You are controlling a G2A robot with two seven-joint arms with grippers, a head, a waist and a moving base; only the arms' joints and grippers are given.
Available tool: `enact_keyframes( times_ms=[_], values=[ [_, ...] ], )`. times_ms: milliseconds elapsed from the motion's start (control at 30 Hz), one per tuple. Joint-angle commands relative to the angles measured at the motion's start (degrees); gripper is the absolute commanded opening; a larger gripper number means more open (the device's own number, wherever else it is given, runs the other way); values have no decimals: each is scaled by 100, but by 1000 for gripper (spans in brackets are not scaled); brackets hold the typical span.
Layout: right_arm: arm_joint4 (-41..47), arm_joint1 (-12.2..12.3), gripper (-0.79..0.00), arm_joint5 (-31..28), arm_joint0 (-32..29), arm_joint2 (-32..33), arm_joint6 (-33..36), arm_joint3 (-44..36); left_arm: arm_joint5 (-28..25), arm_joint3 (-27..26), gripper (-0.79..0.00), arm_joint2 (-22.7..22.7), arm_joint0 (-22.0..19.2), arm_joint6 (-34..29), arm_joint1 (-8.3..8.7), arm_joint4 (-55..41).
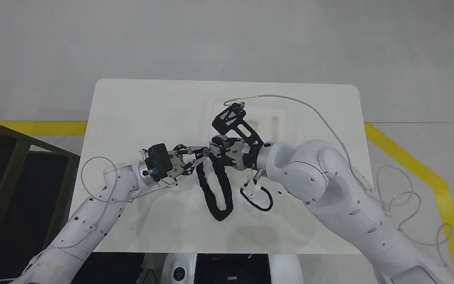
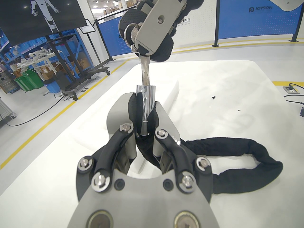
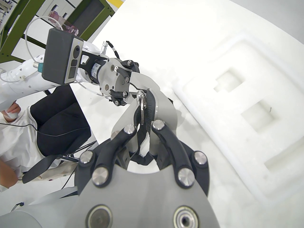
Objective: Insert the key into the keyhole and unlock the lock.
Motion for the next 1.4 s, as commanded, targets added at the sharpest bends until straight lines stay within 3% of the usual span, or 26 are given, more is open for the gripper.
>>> enact_keyframes(
  times_ms=[0,500,533,567,600,633,1000,1100,1133,1367],
  values=[
    [-4,-6,-785,-8,-19,-6,16,1,0,0,-785,0,0,0,0,0],
    [-22,-96,-785,-5,11,-92,-9,169,0,0,-785,0,0,0,0,0],
    [-18,-103,-714,1,16,-96,-10,177,0,0,-785,0,0,0,0,0],
    [-19,-109,-465,2,21,-99,-10,185,0,0,-785,0,0,0,0,0],
    [-21,-114,-332,2,24,-101,-9,190,0,0,-785,0,0,0,0,0],
    [-15,-119,0,15,22,-96,-17,196,0,0,-785,0,0,0,0,0],
    [-28,-87,0,-79,-70,255,99,49,0,0,-785,0,0,0,0,0],
    [7,-47,-252,-189,-153,450,221,-47,0,0,-785,0,0,0,0,0],
    [23,-34,-400,-233,-179,512,247,-86,0,0,-785,0,0,0,0,0],
    [132,3,-539,-390,-343,716,261,-202,0,0,-785,0,0,0,0,0]
  ],
)
